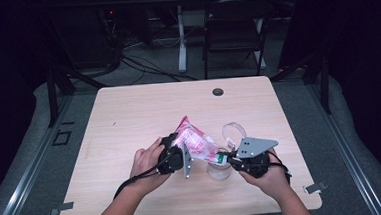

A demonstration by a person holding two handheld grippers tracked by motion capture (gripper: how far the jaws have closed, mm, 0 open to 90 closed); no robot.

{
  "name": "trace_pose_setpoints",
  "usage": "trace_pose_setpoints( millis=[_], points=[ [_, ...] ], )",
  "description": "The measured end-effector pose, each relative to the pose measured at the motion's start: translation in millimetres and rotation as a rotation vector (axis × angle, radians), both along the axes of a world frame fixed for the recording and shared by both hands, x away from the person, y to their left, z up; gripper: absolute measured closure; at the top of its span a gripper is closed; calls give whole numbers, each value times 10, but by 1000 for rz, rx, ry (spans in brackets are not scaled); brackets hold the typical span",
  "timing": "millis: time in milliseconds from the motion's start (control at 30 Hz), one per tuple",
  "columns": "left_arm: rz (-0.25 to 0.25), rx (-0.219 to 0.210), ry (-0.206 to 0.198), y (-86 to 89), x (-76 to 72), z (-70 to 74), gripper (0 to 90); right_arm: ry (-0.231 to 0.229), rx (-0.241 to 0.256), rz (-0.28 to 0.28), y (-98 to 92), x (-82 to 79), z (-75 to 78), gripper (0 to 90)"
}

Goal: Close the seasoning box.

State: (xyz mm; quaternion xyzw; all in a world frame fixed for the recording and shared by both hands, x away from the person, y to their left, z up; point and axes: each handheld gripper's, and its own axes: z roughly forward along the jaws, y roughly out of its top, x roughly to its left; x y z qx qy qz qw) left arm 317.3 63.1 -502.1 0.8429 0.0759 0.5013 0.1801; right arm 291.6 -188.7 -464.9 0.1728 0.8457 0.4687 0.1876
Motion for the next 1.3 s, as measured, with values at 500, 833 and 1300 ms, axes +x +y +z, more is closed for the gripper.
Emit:
trace_pose_setpoints(
  millis=[500,833,1300],
  points=[
    [0,27,-25,-19,-17,27,605,3,0,1,-14,-4,-7,900],
    [-2,49,-41,-36,-27,50,606,4,-3,-4,-35,-7,-9,900],
    [-3,64,-61,-45,-33,79,606,3,6,-6,-40,-5,-15,900]
  ],
)
